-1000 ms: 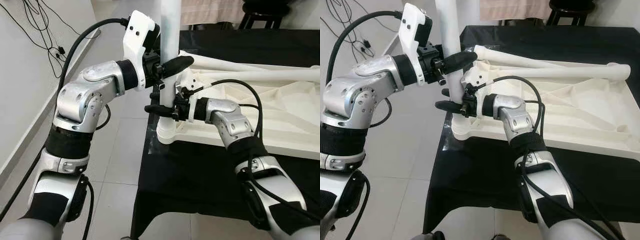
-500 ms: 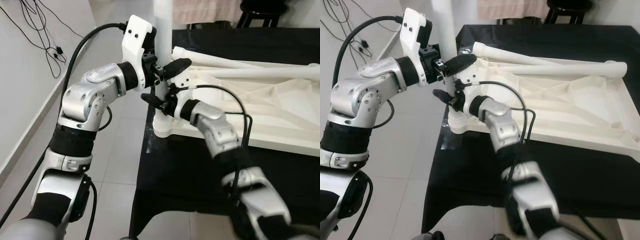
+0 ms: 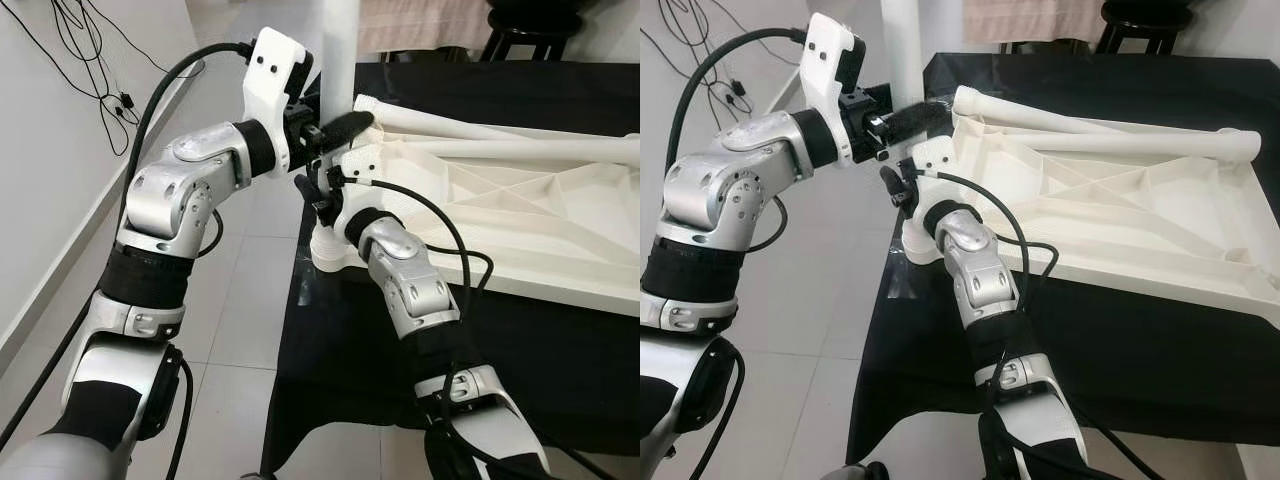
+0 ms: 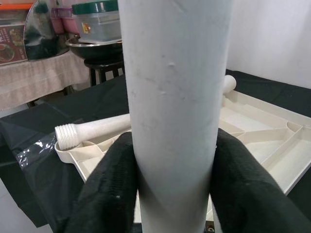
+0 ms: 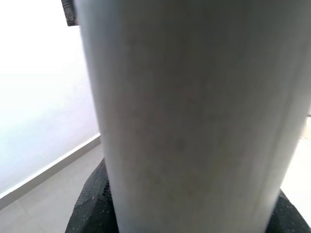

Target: Building children table

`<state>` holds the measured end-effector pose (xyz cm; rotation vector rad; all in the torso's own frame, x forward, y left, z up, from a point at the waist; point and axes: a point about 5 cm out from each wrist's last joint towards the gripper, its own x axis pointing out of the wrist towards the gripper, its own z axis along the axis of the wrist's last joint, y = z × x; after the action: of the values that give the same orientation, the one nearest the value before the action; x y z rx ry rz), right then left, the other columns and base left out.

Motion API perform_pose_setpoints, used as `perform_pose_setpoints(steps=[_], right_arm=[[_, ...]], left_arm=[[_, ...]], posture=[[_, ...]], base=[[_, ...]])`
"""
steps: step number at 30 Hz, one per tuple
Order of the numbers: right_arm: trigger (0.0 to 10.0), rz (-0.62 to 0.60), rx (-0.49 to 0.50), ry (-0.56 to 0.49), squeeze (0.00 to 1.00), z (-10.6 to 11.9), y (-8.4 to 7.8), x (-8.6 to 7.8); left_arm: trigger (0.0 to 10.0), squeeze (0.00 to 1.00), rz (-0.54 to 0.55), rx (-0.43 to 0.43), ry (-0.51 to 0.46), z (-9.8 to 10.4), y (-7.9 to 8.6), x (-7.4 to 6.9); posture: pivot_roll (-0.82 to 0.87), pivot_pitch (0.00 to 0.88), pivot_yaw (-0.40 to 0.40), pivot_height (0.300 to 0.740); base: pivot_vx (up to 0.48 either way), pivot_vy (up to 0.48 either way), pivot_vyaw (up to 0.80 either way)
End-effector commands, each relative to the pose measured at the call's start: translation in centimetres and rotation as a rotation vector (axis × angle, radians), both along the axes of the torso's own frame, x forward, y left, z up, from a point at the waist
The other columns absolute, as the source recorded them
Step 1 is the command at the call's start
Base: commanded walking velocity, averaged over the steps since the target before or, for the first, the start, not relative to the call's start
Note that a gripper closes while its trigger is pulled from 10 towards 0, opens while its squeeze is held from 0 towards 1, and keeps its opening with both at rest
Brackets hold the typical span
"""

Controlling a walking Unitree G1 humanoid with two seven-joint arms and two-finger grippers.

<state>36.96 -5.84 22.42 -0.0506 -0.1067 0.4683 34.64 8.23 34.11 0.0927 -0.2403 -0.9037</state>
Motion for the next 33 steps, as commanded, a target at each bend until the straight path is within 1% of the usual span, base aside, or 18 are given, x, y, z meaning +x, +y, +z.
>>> perform_pose_setpoints(steps=[1,6,10,11,12,14,15,16,17,18,19,21,22,23,30,31,32,33], right_arm=[[10.0,-0.029,-0.006,0.097,0.00,-1.4,-0.5,-0.1],[10.0,0.014,-0.022,0.074,0.00,-0.4,-0.7,0.0],[10.0,0.187,-0.045,-0.001,0.00,1.5,-0.8,0.5],[10.0,0.187,-0.045,-0.001,0.00,1.5,-0.8,0.5],[10.0,0.302,-0.048,-0.033,1.00,2.3,-0.7,0.4],[10.0,0.477,-0.077,-0.071,1.00,3.4,-0.7,0.1],[10.0,0.477,-0.077,-0.071,1.00,3.4,-0.7,0.1],[10.0,0.582,-0.112,-0.084,1.00,3.8,-0.7,-0.1],[10.0,0.643,-0.138,-0.089,1.00,3.9,-0.8,-0.3],[10.0,0.643,-0.138,-0.089,1.00,3.9,-0.8,-0.3],[10.0,0.708,-0.179,-0.082,1.00,3.8,-0.9,-0.5],[10.0,0.742,-0.203,-0.074,1.00,3.6,-1.1,-0.5],[10.0,0.762,-0.238,-0.063,0.20,3.2,-1.3,-0.4],[10.0,0.778,-0.254,-0.045,0.00,2.9,-1.6,-0.2],[10.0,0.797,-0.257,-0.015,0.00,2.5,-1.9,0.2],[4.4,0.813,-0.241,0.001,0.00,2.2,-1.9,0.3],[0.0,0.824,-0.227,0.018,0.00,1.9,-2.0,0.4],[0.0,0.824,-0.227,0.018,0.00,1.9,-2.0,0.4]], left_arm=[[0.0,0.00,-0.021,0.010,-0.009,0.0,-0.3,-0.1],[0.0,0.00,-0.022,0.011,-0.010,0.0,-0.3,-0.1],[0.0,0.00,-0.023,0.008,-0.015,0.2,-0.3,-0.1],[0.0,0.00,-0.023,0.008,-0.015,0.2,-0.3,-0.1],[0.0,0.00,-0.023,0.008,-0.015,0.2,-0.3,-0.1],[0.0,0.00,-0.024,0.008,-0.015,0.2,-0.3,-0.1],[0.0,0.00,-0.024,0.008,-0.015,0.2,-0.3,-0.1],[0.0,0.00,-0.024,0.008,-0.015,0.2,-0.3,-0.1],[0.0,0.00,-0.024,0.009,-0.015,0.1,-0.3,-0.1],[0.0,0.00,-0.024,0.009,-0.015,0.1,-0.3,-0.1],[0.0,0.00,-0.025,0.009,-0.015,0.2,-0.2,-0.1],[0.0,0.00,-0.025,0.008,-0.015,0.2,-0.2,-0.1],[0.0,0.00,-0.025,0.009,-0.016,0.2,-0.2,-0.2],[0.0,0.00,-0.026,0.010,-0.015,0.2,-0.3,-0.2],[0.0,0.00,-0.028,0.013,-0.014,0.2,-0.3,-0.3],[0.0,0.00,-0.030,0.017,-0.015,0.1,-0.3,-0.3],[0.0,0.00,-0.029,0.024,-0.019,0.1,-0.4,-0.3],[0.0,0.00,-0.029,0.024,-0.019,0.1,-0.4,-0.3]], posture=[[0.03,0.173,0.038,0.740],[0.03,0.174,0.036,0.740],[0.03,0.175,0.032,0.740],[0.03,0.175,0.032,0.740],[0.03,0.175,0.032,0.740],[0.03,0.175,0.032,0.740],[0.03,0.175,0.032,0.740],[0.03,0.175,0.032,0.740],[0.03,0.175,0.032,0.740],[0.03,0.175,0.032,0.740],[0.04,0.175,0.034,0.740],[0.04,0.175,0.034,0.740],[0.04,0.175,0.032,0.740],[0.05,0.176,0.032,0.740],[0.06,0.176,0.036,0.740],[0.06,0.175,0.038,0.740],[0.06,0.173,0.038,0.740],[0.06,0.173,0.038,0.740]], base=[[0.000,0.000,0.00],[0.000,0.000,0.00],[0.000,0.000,0.00],[0.000,0.000,0.00],[0.000,0.000,0.00],[0.000,0.000,0.00],[0.000,0.000,0.00],[0.000,0.000,0.00],[0.000,0.000,0.00],[0.000,0.000,0.00],[0.000,0.000,0.00],[0.000,0.000,0.00],[0.000,0.000,0.00],[0.000,0.000,0.00],[0.000,0.000,0.00],[0.000,0.000,0.00],[0.000,0.000,0.00],[0.000,0.000,0.00]])
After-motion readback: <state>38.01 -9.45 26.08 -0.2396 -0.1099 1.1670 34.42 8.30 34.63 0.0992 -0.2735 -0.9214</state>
